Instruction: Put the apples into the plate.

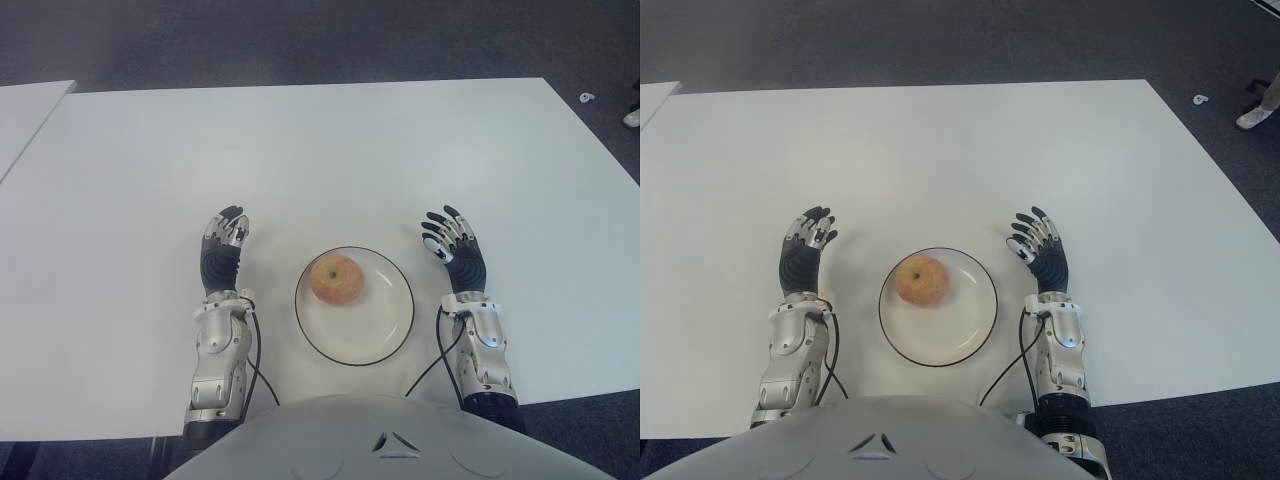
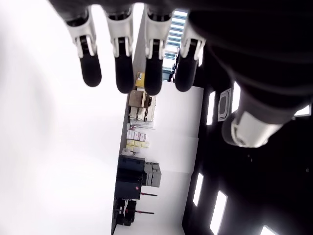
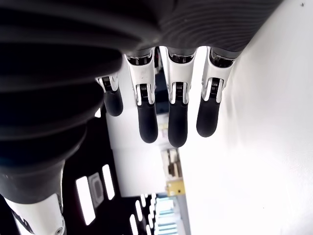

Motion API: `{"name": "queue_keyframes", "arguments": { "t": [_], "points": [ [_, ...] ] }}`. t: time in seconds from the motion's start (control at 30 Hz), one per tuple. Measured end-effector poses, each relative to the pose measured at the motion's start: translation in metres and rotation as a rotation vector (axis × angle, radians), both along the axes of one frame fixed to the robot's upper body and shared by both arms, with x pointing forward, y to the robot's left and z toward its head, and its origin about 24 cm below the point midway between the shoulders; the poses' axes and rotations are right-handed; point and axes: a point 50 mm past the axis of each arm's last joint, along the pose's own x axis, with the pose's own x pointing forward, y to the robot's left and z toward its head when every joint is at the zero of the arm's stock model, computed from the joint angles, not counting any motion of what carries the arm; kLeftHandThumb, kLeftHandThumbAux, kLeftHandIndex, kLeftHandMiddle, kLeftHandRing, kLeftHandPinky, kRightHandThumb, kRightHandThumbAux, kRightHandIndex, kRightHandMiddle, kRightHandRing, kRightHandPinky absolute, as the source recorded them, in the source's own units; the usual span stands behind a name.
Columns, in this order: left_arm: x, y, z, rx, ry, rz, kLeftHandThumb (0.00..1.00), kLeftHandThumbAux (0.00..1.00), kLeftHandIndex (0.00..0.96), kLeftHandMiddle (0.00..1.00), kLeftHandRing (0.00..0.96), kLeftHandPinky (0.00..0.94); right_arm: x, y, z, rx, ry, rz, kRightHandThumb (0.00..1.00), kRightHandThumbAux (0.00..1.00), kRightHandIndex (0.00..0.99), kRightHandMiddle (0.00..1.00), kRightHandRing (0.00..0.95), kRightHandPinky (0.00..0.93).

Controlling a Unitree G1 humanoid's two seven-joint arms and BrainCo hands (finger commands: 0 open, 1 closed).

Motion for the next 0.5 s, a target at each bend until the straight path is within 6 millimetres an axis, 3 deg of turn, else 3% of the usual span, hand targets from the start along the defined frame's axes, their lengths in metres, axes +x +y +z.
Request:
{"name": "queue_keyframes", "arguments": {
  "t": [0.5],
  "points": [
    [-0.002,-0.001,-0.011,0.019,0.062,-0.011,0.124,0.563,0.202,0.209,0.235,0.273,0.0,-0.002,0.001,-0.003,0.01,0.004,0.47,0.734,0.129,0.287,0.282,0.301]
  ]
}}
